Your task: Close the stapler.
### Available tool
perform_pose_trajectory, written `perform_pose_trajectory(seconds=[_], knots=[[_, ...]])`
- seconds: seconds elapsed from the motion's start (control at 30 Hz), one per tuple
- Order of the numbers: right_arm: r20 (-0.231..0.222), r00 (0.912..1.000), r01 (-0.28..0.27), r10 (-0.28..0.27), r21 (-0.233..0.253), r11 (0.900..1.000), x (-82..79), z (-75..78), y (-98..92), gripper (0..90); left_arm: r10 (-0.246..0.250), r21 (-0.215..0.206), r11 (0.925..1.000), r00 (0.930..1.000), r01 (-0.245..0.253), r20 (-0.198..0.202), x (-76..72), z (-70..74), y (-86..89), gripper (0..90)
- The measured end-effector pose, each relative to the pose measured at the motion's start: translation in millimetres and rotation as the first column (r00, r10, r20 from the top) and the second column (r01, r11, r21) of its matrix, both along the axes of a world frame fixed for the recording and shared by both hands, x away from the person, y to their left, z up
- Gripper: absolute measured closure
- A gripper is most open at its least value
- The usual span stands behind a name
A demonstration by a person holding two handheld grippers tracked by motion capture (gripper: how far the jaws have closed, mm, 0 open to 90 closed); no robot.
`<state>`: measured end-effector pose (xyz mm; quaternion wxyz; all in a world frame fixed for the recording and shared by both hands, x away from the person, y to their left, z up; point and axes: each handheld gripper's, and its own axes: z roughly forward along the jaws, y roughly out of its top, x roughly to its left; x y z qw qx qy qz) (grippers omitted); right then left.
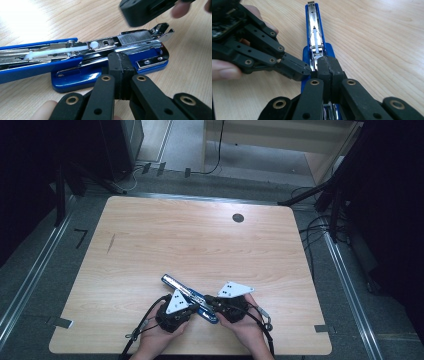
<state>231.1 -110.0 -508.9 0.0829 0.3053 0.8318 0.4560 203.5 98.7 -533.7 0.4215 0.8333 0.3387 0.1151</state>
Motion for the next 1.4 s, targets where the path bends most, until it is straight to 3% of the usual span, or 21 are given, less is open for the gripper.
perform_pose_trajectory(seconds=[0.33, 0.77, 1.4], knots=[[0.000, 1.0000, 0.003, -0.003, -0.027, 1.000, 3.3, -7.0, 13.2, 90.0, 0.000, -0.002, 1.0000, 1.0000, 0.000, -0.002, 0.3, 0.0, 0.2, 90.0], [-0.006, 0.9997, -0.022, 0.022, -0.060, 0.998, -3.0, -5.7, 6.1, 90.0, 0.004, -0.007, 1.0000, 0.9999, -0.004, -0.009, 0.6, 0.1, 0.5, 90.0], [-0.011, 0.9993, -0.037, 0.037, -0.066, 0.997, -4.6, -4.9, 0.2, 90.0, -0.002, -0.012, 0.9999, 0.9999, 0.002, -0.012, 1.4, 0.1, 2.1, 90.0]])
